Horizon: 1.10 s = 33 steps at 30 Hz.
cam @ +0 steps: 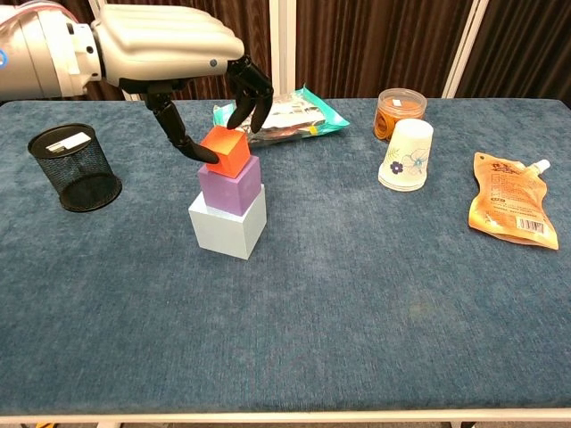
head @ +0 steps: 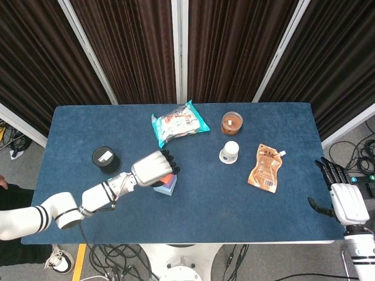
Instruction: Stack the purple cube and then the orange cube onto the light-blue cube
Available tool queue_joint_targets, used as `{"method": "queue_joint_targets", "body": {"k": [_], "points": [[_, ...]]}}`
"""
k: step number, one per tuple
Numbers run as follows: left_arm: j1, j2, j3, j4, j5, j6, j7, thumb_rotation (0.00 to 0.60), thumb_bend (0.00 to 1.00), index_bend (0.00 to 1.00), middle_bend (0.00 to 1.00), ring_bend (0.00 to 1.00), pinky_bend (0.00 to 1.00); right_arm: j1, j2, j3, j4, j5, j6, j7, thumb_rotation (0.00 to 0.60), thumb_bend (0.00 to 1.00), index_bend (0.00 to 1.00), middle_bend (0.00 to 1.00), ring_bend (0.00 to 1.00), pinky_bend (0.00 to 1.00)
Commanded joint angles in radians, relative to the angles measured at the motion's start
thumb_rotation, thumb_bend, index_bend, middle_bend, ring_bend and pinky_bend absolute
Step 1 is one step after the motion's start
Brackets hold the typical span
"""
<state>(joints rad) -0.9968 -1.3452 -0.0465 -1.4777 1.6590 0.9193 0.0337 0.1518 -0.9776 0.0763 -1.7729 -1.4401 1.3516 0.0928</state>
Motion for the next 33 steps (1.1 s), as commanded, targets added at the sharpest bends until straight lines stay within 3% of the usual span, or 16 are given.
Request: {"method": "queue_joint_targets", "body": {"k": [1,33], "points": [[0.002,0.001,0.0,0.006,-0.002,0.002,-0.004,0.6,0.28,0.5,0.66,0.42,0.36,0.0,0.001,0.001,0.001,0.0,0.0,0.002,0.6,0.18,0.0,0.0,0.0,0.0],[0.009,-0.031,0.007,0.029,-0.013,-0.002,-0.024,0.6,0.28,0.49,0.63,0.41,0.36,0.007,0.003,-0.001,-0.002,0.017,-0.023,-0.004,0.6,0.18,0.0,0.0,0.0,0.0]]}}
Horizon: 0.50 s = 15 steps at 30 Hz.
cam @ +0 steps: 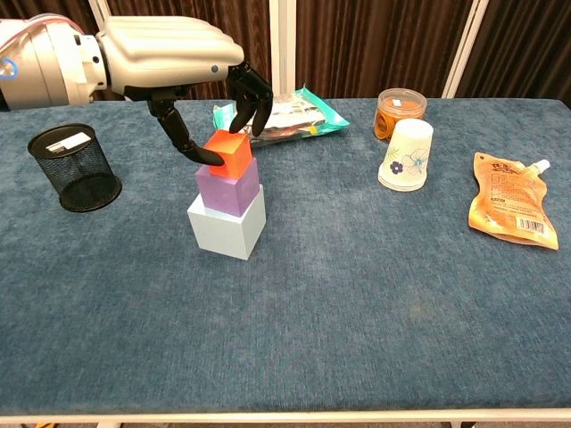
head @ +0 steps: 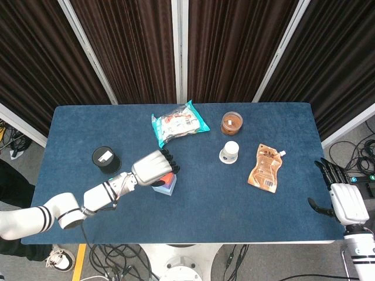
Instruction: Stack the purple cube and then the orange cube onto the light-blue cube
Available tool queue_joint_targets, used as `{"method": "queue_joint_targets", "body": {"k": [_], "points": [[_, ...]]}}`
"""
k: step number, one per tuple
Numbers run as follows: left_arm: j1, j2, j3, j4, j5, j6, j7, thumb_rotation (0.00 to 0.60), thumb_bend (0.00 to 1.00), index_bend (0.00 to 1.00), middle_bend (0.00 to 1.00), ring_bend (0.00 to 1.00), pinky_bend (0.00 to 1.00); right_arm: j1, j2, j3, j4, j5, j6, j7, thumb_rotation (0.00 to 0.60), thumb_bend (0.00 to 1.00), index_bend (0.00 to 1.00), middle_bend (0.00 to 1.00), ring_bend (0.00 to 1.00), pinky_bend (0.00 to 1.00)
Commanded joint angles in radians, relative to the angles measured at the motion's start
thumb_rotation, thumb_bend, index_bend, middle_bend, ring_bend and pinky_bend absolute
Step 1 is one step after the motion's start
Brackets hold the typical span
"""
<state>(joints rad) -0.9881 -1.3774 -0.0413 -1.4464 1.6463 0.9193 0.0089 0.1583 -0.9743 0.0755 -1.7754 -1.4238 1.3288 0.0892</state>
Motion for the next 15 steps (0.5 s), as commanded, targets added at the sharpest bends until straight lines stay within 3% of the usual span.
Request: {"method": "queue_joint_targets", "body": {"k": [1,9,15], "points": [[0.001,0.001,0.003,-0.003,-0.001,-0.004,0.001,0.6,0.28,0.48,0.61,0.4,0.36,0.001,-0.001,0.0,0.0,0.001,-0.001,-0.001,0.6,0.18,0.0,0.0,0.0,0.0],[-0.005,0.007,0.004,-0.009,-0.002,-0.018,-0.009,0.6,0.2,0.24,0.36,0.3,0.31,0.004,0.003,0.002,-0.002,0.008,-0.009,0.0,0.6,0.18,0.0,0.0,0.0,0.0],[0.005,0.016,-0.001,-0.029,-0.015,-0.008,0.016,0.6,0.18,0.16,0.27,0.26,0.28,0.006,0.006,0.0,-0.006,0.007,-0.015,0.0,0.6,0.18,0.0,0.0,0.0,0.0]]}}
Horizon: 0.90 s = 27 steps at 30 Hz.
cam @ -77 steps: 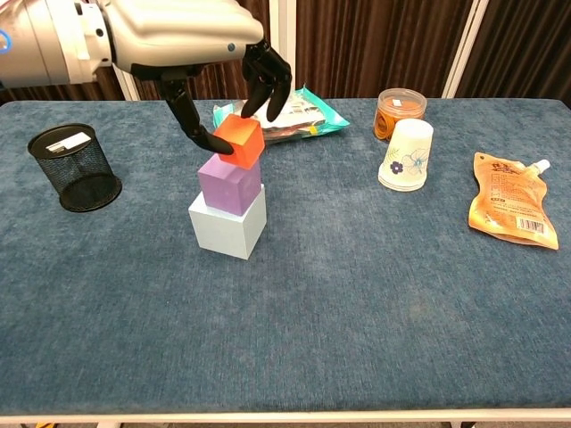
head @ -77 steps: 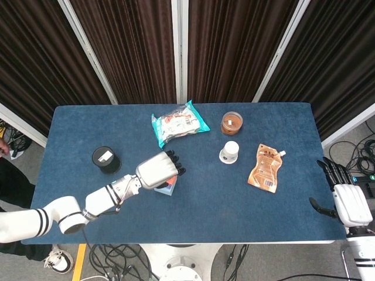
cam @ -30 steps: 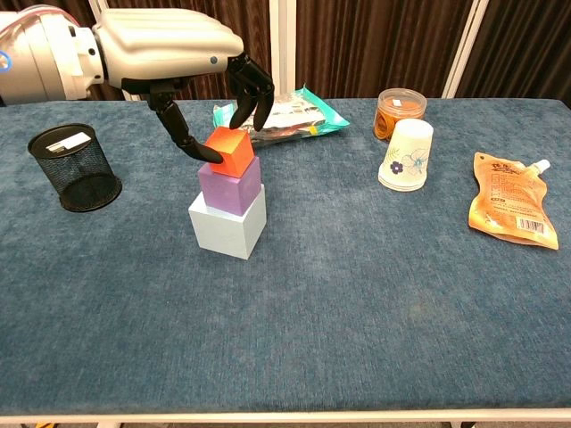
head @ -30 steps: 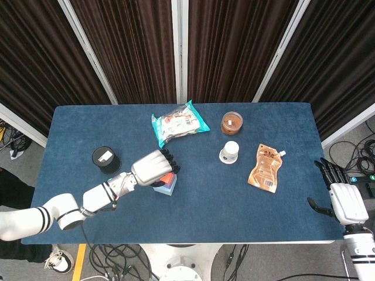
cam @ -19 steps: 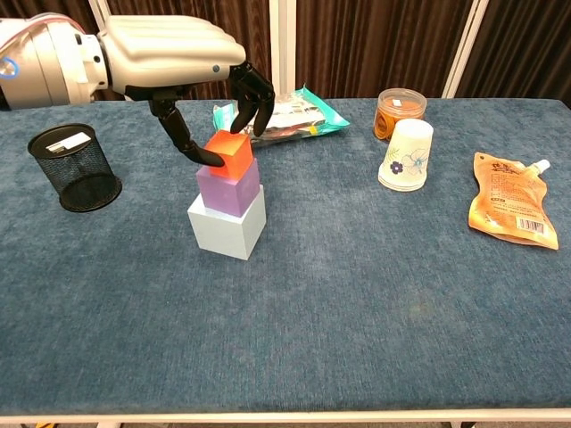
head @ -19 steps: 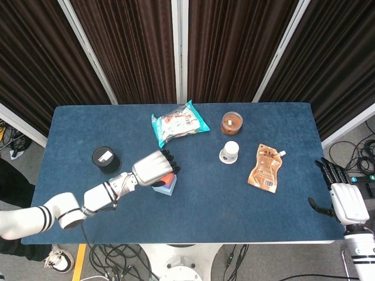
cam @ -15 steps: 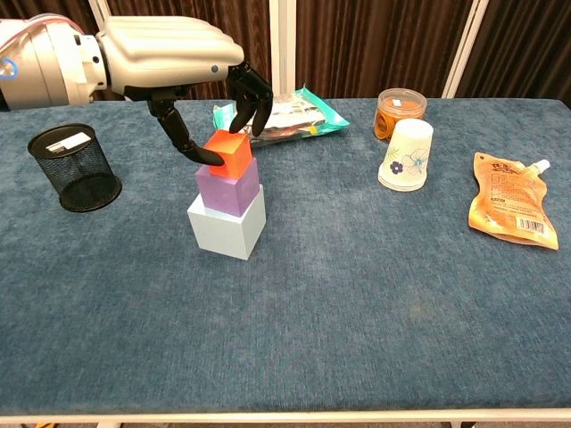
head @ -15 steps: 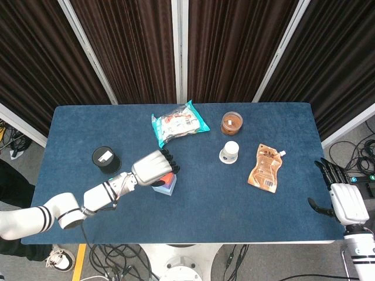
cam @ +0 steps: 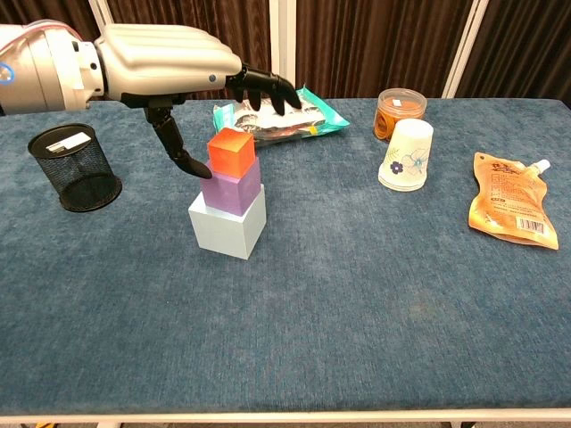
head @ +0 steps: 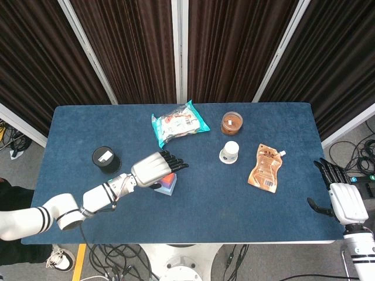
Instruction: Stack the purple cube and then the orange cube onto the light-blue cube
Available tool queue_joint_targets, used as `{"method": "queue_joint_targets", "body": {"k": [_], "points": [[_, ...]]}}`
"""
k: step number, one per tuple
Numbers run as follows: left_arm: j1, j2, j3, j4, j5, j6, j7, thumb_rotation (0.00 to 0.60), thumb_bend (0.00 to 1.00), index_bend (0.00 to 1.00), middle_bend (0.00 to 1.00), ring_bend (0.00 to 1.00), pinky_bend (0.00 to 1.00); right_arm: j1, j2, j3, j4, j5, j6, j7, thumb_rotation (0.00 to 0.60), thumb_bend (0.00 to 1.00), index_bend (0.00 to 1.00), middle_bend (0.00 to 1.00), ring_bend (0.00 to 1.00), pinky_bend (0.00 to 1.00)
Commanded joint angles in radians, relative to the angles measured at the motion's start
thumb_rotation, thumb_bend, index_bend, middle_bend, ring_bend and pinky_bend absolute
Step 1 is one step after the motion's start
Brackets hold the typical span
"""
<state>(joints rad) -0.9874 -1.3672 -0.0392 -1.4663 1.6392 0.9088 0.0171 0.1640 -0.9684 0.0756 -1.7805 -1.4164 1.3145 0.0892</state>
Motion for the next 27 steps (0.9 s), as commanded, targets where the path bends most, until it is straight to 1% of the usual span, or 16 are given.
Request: {"method": "queue_joint_targets", "body": {"k": [1,4,7,10,11,13,14,16,18,19,20,21,22,23,26,27], "points": [[0.008,0.012,-0.005,-0.017,-0.016,0.002,0.016,0.6,0.17,0.16,0.27,0.25,0.27,0.0,0.001,-0.001,-0.001,-0.001,-0.001,0.0,0.6,0.18,0.0,0.0,0.0,0.0],[0.022,0.055,-0.012,-0.059,-0.073,-0.023,0.069,0.6,0.16,0.15,0.25,0.23,0.26,-0.001,0.003,-0.002,-0.002,-0.006,0.001,0.004,0.6,0.18,0.0,0.0,0.0,0.0],[0.055,0.129,-0.02,-0.135,-0.168,-0.039,0.161,0.6,0.16,0.15,0.23,0.21,0.25,-0.005,0.007,-0.004,-0.002,-0.012,0.008,0.014,0.6,0.18,0.0,0.0,0.0,0.0],[0.101,0.238,-0.013,-0.258,-0.297,-0.04,0.284,0.6,0.16,0.15,0.22,0.19,0.25,-0.007,0.011,-0.004,0.0,-0.015,0.012,0.024,0.6,0.18,0.0,0.0,0.0,0.0],[0.118,0.29,-0.003,-0.311,-0.357,-0.036,0.348,0.6,0.16,0.15,0.21,0.18,0.24,-0.008,0.011,-0.005,0.001,-0.017,0.012,0.027,0.6,0.18,0.0,0.0,0.0,0.0],[0.146,0.363,0.018,-0.396,-0.465,-0.023,0.437,0.6,0.16,0.15,0.17,0.16,0.23,-0.007,0.012,-0.005,0.003,-0.017,0.01,0.03,0.6,0.18,0.0,0.0,0.0,0.0],[0.167,0.404,0.036,-0.449,-0.532,-0.001,0.485,0.6,0.16,0.15,0.16,0.15,0.23,-0.007,0.012,-0.006,0.004,-0.016,0.009,0.03,0.6,0.18,0.0,0.0,0.0,0.0],[0.203,0.448,0.065,-0.512,-0.613,0.051,0.547,0.6,0.16,0.15,0.16,0.14,0.22,-0.007,0.011,-0.007,0.003,-0.016,0.007,0.029,0.6,0.18,0.0,0.0,0.0,0.0],[0.258,0.467,0.093,-0.557,-0.664,0.137,0.584,0.6,0.15,0.15,0.16,0.14,0.22,-0.006,0.01,-0.007,0.003,-0.016,0.008,0.026,0.6,0.18,0.0,0.0,0.0,0.0],[0.288,0.462,0.098,-0.569,-0.674,0.182,0.581,0.6,0.15,0.15,0.16,0.13,0.22,-0.006,0.009,-0.007,0.003,-0.016,0.008,0.024,0.6,0.18,0.0,0.0,0.0,0.0],[0.331,0.445,0.097,-0.577,-0.674,0.249,0.556,0.6,0.14,0.15,0.16,0.13,0.22,-0.007,0.008,-0.008,0.002,-0.017,0.008,0.021,0.6,0.18,0.0,0.0,0.0,0.0],[0.366,0.426,0.094,-0.576,-0.658,0.305,0.531,0.6,0.13,0.15,0.16,0.13,0.22,-0.007,0.007,-0.008,0.002,-0.018,0.009,0.019,0.6,0.18,0.0,0.0,0.0,0.0],[0.402,0.402,0.091,-0.568,-0.628,0.366,0.507,0.6,0.13,0.15,0.16,0.13,0.21,-0.007,0.005,-0.009,0.002,-0.019,0.011,0.018,0.6,0.18,0.0,0.0,0.0,0.0],[0.45,0.367,0.094,-0.545,-0.571,0.442,0.48,0.6,0.12,0.15,0.15,0.13,0.21,-0.008,0.003,-0.009,0.002,-0.021,0.013,0.016,0.6,0.18,0.0,0.0,0.0,0.0],[0.544,0.287,0.115,-0.462,-0.435,0.593,0.457,0.6,0.11,0.15,0.15,0.11,0.21,-0.005,-0.003,-0.008,0.008,-0.023,0.013,0.005,0.6,0.18,0.0,0.0,0.0,0.0],[0.565,0.266,0.118,-0.441,-0.41,0.624,0.453,0.6,0.11,0.15,0.14,0.11,0.21,-0.004,-0.005,-0.008,0.008,-0.021,0.011,0.001,0.6,0.18,0.0,0.0,0.0,0.0]]}}
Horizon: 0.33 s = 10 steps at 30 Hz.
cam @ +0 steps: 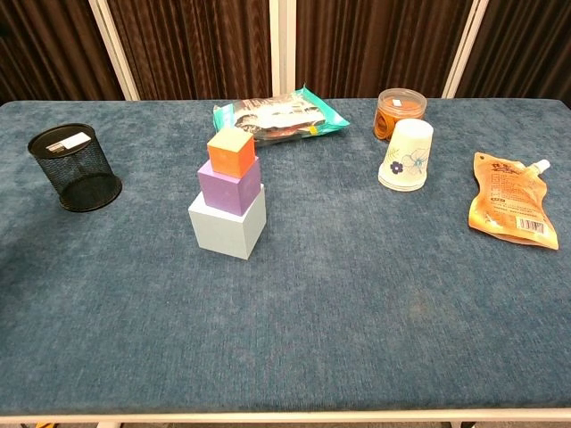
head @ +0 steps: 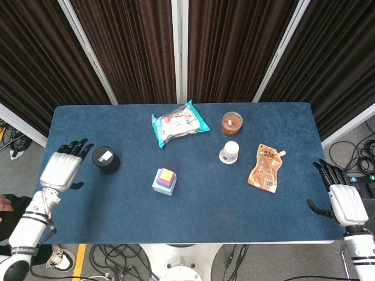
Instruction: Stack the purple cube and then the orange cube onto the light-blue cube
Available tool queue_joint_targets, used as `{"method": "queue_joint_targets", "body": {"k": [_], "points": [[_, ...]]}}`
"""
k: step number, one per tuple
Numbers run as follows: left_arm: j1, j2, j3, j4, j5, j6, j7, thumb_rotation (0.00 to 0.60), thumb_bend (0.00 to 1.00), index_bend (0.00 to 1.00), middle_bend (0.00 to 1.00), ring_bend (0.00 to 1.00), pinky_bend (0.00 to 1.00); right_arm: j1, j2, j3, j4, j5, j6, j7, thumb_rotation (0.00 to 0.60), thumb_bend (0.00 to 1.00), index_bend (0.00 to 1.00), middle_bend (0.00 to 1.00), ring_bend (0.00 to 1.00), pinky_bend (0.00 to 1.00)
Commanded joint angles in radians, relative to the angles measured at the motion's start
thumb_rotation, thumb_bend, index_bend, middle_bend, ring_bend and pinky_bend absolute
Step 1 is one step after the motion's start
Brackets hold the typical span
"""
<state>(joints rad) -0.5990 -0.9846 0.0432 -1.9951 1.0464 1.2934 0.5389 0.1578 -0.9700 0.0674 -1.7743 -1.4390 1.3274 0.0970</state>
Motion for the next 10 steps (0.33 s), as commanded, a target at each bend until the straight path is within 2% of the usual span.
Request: {"method": "queue_joint_targets", "body": {"k": [1,5,10], "points": [[0.195,-0.133,0.037,0.106,0.199,0.262,-0.073,0.6,0.11,0.14,0.14,0.11,0.21,0.003,-0.004,0.0,0.001,0.002,-0.004,-0.011,0.6,0.18,0.0,0.0,0.0,0.0],[0.256,-0.174,0.032,0.153,0.216,0.315,-0.076,0.6,0.11,0.14,0.14,0.11,0.2,0.003,-0.006,-0.002,-0.001,-0.004,-0.001,-0.017,0.6,0.18,0.0,0.0,0.0,0.0],[0.284,-0.17,0.028,0.163,0.222,0.292,-0.107,0.6,0.11,0.14,0.14,0.11,0.2,0.001,-0.007,-0.002,-0.001,-0.01,0.006,-0.017,0.6,0.18,0.0,0.0,0.0,0.0]]}}
